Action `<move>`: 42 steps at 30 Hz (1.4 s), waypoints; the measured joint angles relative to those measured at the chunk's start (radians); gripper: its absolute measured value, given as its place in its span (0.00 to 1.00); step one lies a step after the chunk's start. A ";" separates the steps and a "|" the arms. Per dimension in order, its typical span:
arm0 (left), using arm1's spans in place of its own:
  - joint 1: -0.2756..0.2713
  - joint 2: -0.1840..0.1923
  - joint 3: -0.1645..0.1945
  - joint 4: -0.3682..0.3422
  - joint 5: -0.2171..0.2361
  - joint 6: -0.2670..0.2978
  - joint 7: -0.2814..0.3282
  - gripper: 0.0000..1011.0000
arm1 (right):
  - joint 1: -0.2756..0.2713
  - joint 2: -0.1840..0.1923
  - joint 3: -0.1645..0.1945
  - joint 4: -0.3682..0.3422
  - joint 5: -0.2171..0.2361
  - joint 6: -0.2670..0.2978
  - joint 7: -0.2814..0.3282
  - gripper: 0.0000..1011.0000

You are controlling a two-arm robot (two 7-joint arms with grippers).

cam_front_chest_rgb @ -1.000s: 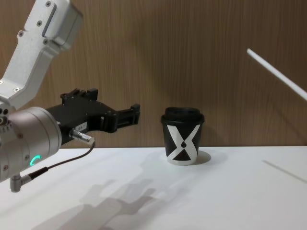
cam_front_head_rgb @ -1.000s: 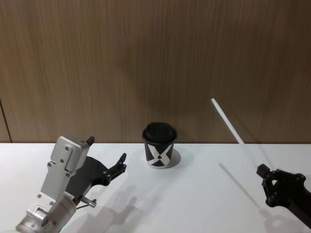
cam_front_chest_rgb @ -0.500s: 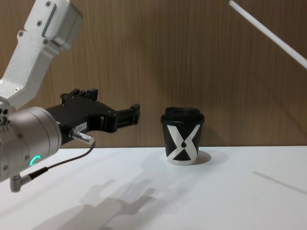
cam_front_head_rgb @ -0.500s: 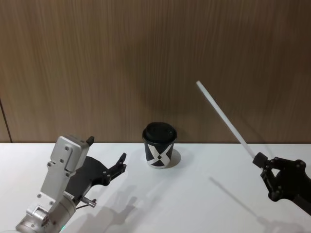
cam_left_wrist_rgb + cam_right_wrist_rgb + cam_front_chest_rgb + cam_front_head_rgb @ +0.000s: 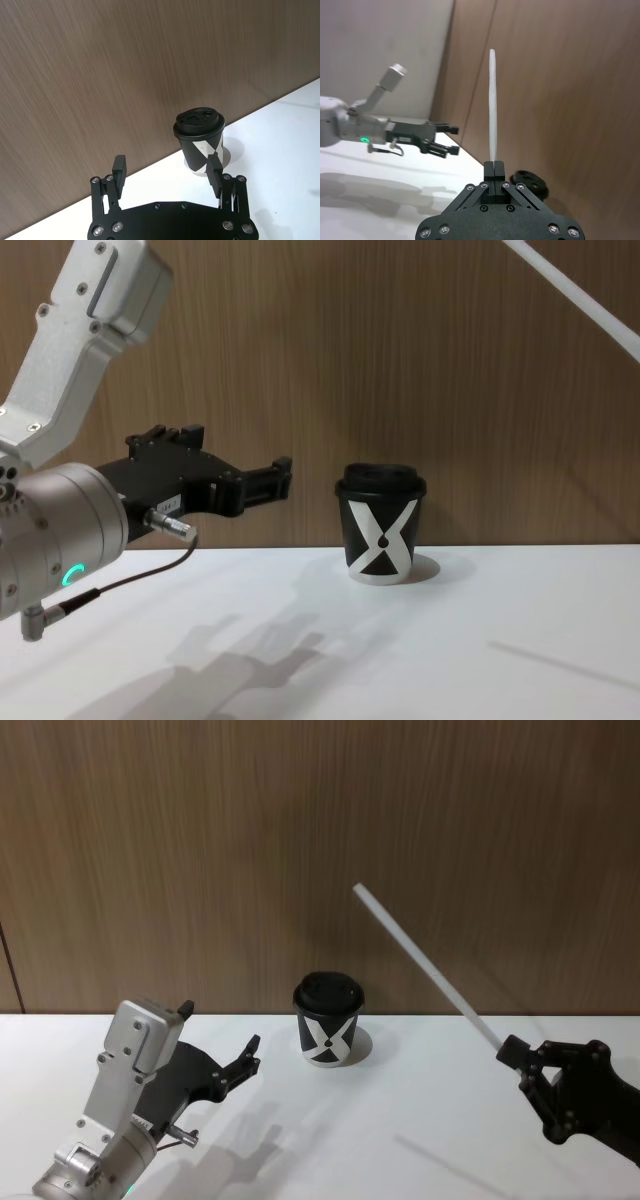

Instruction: Pick up the straw with one hand, pass it to the other hand, and insert it into the cup.

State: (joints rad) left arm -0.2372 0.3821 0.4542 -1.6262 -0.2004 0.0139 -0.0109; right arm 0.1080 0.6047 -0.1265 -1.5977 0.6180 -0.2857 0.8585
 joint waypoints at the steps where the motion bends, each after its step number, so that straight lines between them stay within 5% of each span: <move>1: 0.000 0.000 0.000 0.000 0.000 0.000 0.000 0.99 | 0.006 0.002 -0.005 0.001 0.011 -0.003 0.022 0.00; 20: 0.001 0.001 0.000 -0.001 0.000 0.000 -0.001 0.99 | 0.100 0.012 -0.099 0.023 0.146 -0.018 0.280 0.00; 27: 0.006 0.017 -0.005 -0.018 -0.009 -0.017 -0.037 0.99 | 0.122 0.009 -0.123 0.023 0.172 -0.016 0.332 0.00; 42: 0.046 0.105 -0.071 -0.111 -0.131 -0.057 -0.194 0.99 | 0.146 0.007 -0.149 0.023 0.204 -0.013 0.391 0.00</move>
State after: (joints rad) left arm -0.1913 0.4868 0.3831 -1.7373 -0.3312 -0.0428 -0.2047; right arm 0.2537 0.6117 -0.2757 -1.5750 0.8217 -0.2991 1.2491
